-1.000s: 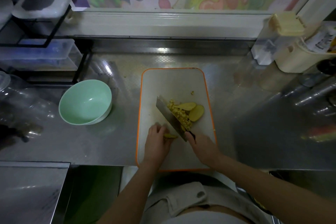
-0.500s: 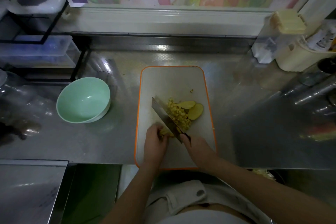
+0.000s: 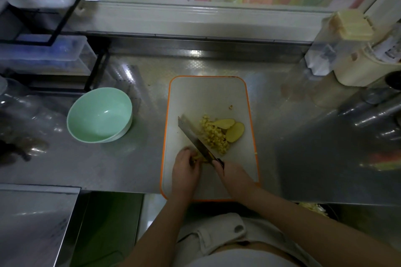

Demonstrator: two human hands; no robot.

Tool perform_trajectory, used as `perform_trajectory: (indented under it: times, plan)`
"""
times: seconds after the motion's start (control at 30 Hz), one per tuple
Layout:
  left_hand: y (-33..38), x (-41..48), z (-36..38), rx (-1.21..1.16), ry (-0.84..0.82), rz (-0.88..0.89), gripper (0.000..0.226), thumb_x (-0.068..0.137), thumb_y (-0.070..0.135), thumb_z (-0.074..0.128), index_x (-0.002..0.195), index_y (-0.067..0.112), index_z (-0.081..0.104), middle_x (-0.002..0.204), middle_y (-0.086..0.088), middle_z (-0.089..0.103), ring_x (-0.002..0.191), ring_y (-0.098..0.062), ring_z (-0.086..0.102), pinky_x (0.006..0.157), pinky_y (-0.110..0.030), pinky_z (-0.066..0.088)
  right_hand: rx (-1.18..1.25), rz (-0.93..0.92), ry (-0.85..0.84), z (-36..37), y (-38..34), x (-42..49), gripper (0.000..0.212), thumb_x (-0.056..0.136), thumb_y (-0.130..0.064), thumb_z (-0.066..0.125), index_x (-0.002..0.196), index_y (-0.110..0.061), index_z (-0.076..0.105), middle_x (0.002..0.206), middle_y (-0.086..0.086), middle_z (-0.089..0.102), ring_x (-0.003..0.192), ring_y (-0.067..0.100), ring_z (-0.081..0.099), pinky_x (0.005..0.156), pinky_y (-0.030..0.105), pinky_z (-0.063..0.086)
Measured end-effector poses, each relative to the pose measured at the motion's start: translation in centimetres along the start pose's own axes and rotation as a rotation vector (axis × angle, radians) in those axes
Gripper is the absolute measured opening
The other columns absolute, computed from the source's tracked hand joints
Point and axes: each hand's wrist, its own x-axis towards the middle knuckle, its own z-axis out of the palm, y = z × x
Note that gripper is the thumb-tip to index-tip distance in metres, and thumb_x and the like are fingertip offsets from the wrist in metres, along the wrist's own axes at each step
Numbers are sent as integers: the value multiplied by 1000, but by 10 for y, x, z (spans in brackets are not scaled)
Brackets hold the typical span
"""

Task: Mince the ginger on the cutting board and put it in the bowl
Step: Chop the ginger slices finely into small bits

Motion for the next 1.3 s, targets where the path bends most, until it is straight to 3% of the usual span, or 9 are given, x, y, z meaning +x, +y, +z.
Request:
perform_trajectory:
  times: [0.1, 0.23, 0.33, 0.5, 0.6, 0.7, 0.83, 0.97, 1.3]
  plan:
    - [1, 1, -1, -3, -1, 9, 10, 77, 0, 62, 86, 5, 59, 91, -11, 59, 88, -25, 54, 70, -14, 29, 0, -15, -23, -6, 3, 0, 49, 99, -45, 26, 108, -7, 56, 89, 8, 56, 83, 22, 53, 76, 31, 40]
    - [2, 1, -3, 12, -21, 19, 10, 79, 4, 61, 89, 7, 58, 94, -9, 58, 91, -22, 52, 70, -15, 30, -80, -107, 36, -12, 9, 3, 40, 99, -42, 31, 77, -17, 51, 68, -1, 49, 70, 18, 51, 63, 27, 32]
    - [3, 1, -4, 19, -36, 1, 11, 81, 7, 60, 90, 8, 56, 94, -8, 57, 91, -21, 51, 69, -17, 29, -90, -141, 91, -11, 9, 4, 40, 99, -42, 31, 77, -16, 53, 71, 6, 56, 70, 24, 54, 63, 29, 32]
    - [7, 1, -8, -83, -19, -16, 22, 82, 8, 62, 104, 7, 61, 105, -9, 61, 98, -20, 54, 84, -24, 40, -5, -160, 120, -12, 3, -3, 38, 101, -32, 34, 64, -22, 39, 63, 3, 50, 59, 20, 49, 58, 27, 29]
    - [8, 0, -11, -115, -12, -21, 22, 84, 6, 60, 106, 7, 62, 107, -8, 62, 100, -21, 56, 89, -31, 45, 63, -127, 124, -11, 3, -6, 40, 100, -35, 35, 66, -18, 45, 58, -4, 45, 53, 10, 44, 55, 23, 27]
    - [9, 0, -11, -108, -6, -20, 20, 84, 4, 60, 103, 7, 62, 105, -8, 61, 98, -22, 56, 88, -33, 47, 77, -119, 122, -7, 4, -9, 46, 100, -35, 34, 82, -2, 60, 69, 11, 60, 66, 24, 57, 55, 24, 27]
    - [8, 1, -9, -89, -4, -13, 20, 83, 3, 60, 102, 6, 63, 104, -8, 61, 98, -21, 56, 87, -26, 43, 65, -131, 134, -1, 5, -9, 47, 101, -36, 32, 95, 0, 63, 85, 19, 65, 80, 30, 61, 64, 33, 36]
    - [6, 1, -9, -64, -14, -6, 22, 83, 3, 59, 105, 5, 64, 107, -9, 61, 101, -21, 55, 90, -27, 42, 93, -107, 130, 4, 4, -9, 44, 100, -36, 32, 89, -3, 60, 78, 10, 55, 74, 22, 53, 63, 27, 32]
    - [3, 5, -9, -28, -31, 8, 20, 82, 4, 62, 101, 5, 67, 103, -8, 62, 99, -21, 54, 83, -11, 32, 122, -14, 182, 19, 3, -4, 44, 100, -39, 32, 81, -8, 57, 78, 16, 60, 79, 33, 61, 62, 30, 35]
